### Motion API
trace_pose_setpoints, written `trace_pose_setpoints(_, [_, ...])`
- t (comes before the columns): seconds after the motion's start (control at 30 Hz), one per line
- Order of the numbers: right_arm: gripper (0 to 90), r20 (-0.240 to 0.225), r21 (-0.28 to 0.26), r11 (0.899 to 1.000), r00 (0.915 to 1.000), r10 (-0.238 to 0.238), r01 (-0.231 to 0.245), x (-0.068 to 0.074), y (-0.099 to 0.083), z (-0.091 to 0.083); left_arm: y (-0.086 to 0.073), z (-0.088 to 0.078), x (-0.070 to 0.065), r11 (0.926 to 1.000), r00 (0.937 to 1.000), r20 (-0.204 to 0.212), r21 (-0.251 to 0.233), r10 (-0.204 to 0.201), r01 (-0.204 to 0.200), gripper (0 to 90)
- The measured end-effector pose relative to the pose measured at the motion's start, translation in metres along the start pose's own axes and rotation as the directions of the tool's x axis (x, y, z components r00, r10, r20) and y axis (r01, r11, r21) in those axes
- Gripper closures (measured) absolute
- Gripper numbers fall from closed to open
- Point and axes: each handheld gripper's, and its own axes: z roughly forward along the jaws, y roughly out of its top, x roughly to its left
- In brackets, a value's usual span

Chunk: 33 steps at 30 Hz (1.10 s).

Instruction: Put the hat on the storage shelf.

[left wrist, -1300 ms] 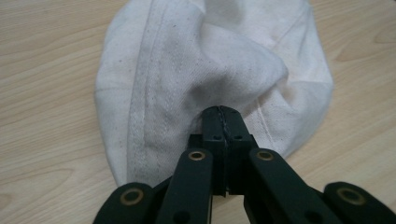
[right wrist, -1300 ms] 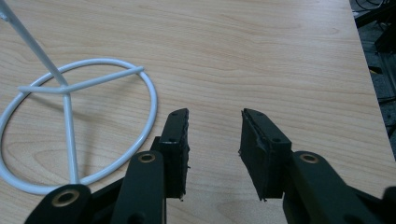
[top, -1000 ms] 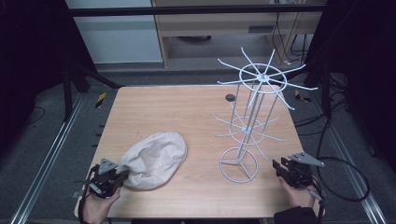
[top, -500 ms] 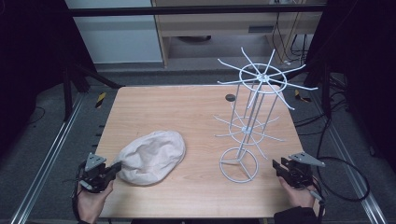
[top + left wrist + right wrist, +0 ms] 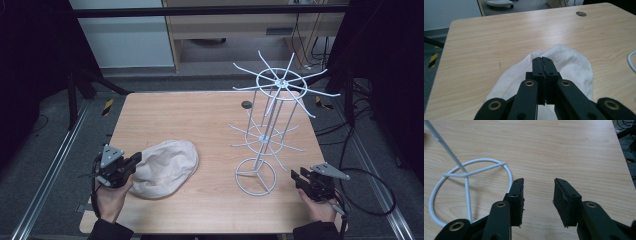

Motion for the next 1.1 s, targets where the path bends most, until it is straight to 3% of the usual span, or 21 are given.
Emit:
trace_pose_setpoints(0.1, [58.9, 0.0, 0.0, 1.0, 1.0, -0.004, 0.004, 0.001, 0.001, 0.0, 0.011, 0.019, -0.006, 0.9998, 0.9997, 0.014, 0.003, -0.018, 0.018, 90.0])
trace_pose_setpoints(0.37, [53.8, 0.013, -0.005, 1.0, 0.9999, 0.0, 0.0, 0.001, 0.0, 0.001, 0.031, 0.049, -0.023, 0.9989, 0.9984, 0.031, -0.003, -0.047, 0.047, 90.0])
trace_pose_setpoints(0.5, [51.9, 0.023, -0.011, 1.0, 0.9997, -0.008, 0.009, -0.001, 0.0, 0.002, 0.037, 0.063, -0.03, 0.9988, 0.9983, 0.031, 0.011, -0.049, 0.048, 90.0])
trace_pose_setpoints(0.57, [51.2, 0.027, -0.011, 1.0, 0.9996, -0.009, 0.009, -0.001, 0.0, 0.003, 0.04, 0.08, -0.038, 0.9987, 0.999, 0.024, 0.035, -0.038, 0.037, 90.0])
trace_pose_setpoints(0.6, [51.2, 0.027, -0.011, 1.0, 0.9996, -0.009, 0.009, -0.001, 0.0, 0.003, 0.04, 0.08, -0.038, 0.9987, 0.999, 0.024, 0.035, -0.038, 0.037, 90.0])
trace_pose_setpoints(0.9, [49.2, 0.021, -0.004, 1.0, 0.9997, -0.008, 0.008, -0.001, -0.001, 0.005, 0.032, 0.132, -0.053, 0.9904, 0.9997, 0.006, 0.136, -0.022, 0.021, 90.0])
trace_pose_setpoints(1.1, [49.2, 0.024, -0.003, 1.0, 0.9996, -0.017, 0.017, -0.001, -0.001, 0.006, 0.029, 0.144, -0.051, 0.9862, 0.9994, -0.018, 0.162, -0.03, 0.033, 90.0])
